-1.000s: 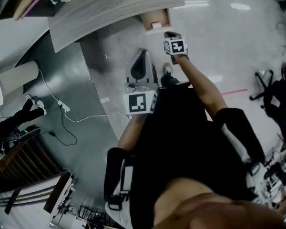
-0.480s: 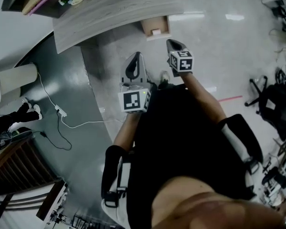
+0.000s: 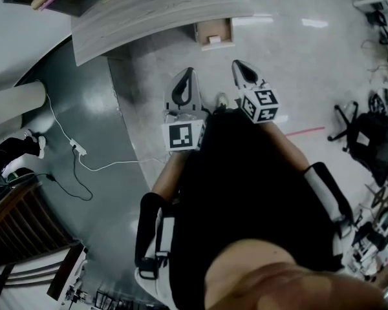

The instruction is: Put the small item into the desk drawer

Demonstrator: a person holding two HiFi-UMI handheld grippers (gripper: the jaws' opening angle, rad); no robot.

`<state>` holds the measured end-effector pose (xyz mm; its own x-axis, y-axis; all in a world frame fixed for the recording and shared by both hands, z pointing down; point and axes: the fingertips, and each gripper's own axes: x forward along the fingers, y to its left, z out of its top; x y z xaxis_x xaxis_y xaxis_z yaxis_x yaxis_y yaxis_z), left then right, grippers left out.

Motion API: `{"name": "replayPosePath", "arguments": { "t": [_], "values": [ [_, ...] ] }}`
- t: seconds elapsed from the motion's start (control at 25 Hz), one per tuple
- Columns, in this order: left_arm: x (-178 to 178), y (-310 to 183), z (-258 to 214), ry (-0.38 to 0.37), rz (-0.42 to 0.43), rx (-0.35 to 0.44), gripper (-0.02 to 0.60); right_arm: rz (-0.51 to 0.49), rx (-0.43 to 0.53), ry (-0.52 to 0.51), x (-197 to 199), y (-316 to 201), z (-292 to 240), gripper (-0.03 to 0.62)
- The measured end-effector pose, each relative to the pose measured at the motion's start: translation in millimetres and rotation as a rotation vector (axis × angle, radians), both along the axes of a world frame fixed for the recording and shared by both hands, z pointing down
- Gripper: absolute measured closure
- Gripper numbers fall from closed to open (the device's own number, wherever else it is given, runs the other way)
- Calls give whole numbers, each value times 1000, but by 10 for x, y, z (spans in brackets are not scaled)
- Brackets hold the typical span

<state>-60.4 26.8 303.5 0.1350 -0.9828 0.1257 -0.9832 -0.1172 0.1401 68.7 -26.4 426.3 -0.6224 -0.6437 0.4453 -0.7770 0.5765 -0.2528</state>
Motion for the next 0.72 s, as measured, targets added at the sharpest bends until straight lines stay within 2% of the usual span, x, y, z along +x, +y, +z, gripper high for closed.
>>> {"name": "replayPosePath", "arguments": {
  "t": [0.24, 0.72],
  "values": [
    [-31, -27, -5, -1, 30, 13, 586, -9, 65, -28, -56, 108, -351, 594],
    [-59, -30, 1, -7, 46, 5, 586, -10, 54, -81, -113, 138, -487, 595]
  ]
}}
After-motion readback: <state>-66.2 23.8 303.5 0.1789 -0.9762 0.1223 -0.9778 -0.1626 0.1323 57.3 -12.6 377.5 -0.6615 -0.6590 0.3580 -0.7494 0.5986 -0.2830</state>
